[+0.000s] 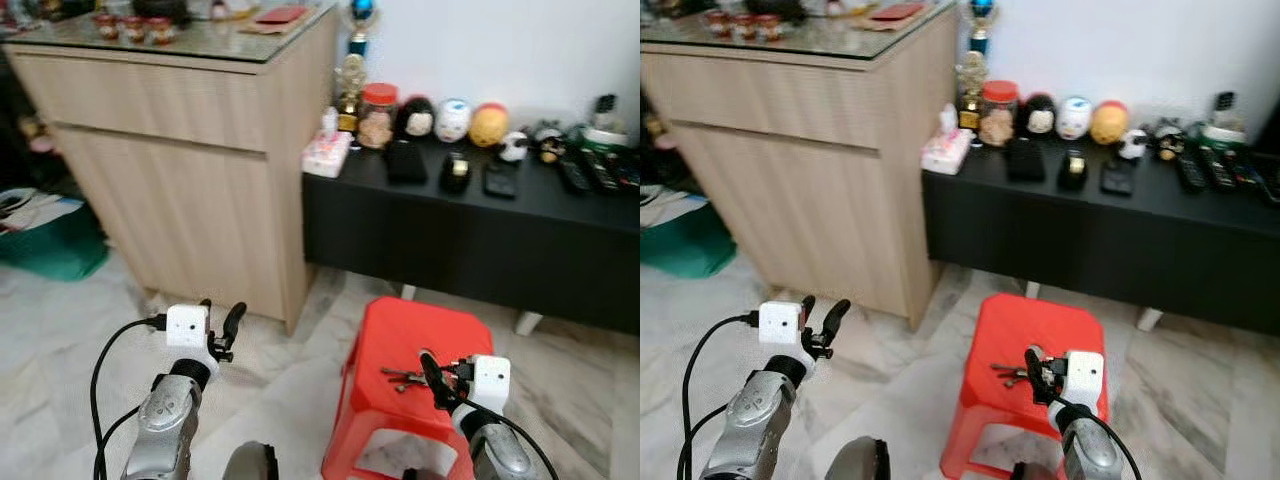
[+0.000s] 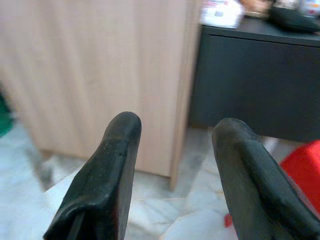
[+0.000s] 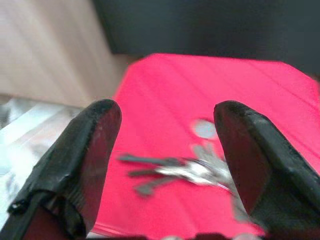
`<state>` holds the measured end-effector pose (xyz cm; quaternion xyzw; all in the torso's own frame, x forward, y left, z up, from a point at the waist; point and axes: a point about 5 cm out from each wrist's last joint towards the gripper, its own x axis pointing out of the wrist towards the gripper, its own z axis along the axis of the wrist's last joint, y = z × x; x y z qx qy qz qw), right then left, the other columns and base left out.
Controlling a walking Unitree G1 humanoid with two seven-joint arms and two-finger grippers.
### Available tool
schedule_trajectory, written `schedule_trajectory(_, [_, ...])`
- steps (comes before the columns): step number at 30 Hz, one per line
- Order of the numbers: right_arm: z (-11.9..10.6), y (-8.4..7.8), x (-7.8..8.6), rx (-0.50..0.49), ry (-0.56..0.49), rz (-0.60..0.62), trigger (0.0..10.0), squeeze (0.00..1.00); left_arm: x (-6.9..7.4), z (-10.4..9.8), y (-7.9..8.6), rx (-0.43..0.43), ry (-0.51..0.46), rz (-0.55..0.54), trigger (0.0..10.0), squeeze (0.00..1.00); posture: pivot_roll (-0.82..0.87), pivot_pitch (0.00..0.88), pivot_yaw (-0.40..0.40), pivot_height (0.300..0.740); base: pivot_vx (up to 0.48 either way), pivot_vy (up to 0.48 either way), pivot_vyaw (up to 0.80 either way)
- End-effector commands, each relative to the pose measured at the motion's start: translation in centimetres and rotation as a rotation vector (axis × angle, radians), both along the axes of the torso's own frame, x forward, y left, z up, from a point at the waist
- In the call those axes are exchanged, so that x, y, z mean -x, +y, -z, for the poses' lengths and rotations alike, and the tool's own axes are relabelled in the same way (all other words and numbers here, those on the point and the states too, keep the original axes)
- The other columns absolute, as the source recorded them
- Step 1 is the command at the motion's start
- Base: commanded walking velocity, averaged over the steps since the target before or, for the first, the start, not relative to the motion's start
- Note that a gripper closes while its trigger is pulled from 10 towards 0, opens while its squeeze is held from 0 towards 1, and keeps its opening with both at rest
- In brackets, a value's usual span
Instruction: Hang keys on a hook
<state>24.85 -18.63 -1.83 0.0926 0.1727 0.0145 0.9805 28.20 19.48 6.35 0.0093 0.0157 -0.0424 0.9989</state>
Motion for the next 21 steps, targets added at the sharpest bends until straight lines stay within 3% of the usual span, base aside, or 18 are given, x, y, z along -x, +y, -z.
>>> schedule_trajectory(1, [-0.20,-0.45,-0.28,-0.019,-0.010,0.063,10.0,0.00,-0.06,-0.31,0.05,0.000,-0.008,0.006,10.0,0.00,0.01,0.000,-0.040,0.626,0.000,0.000,0.00])
schedule_trajectory(21, [-0.16,-0.95,-0.74,0.024,0.025,0.128,10.0,0.00,0.09,-0.29,-0.07,0.013,-0.008,0.023,10.0,0.00,0.01,0.000,-0.042,0.626,0.000,0.000,0.00])
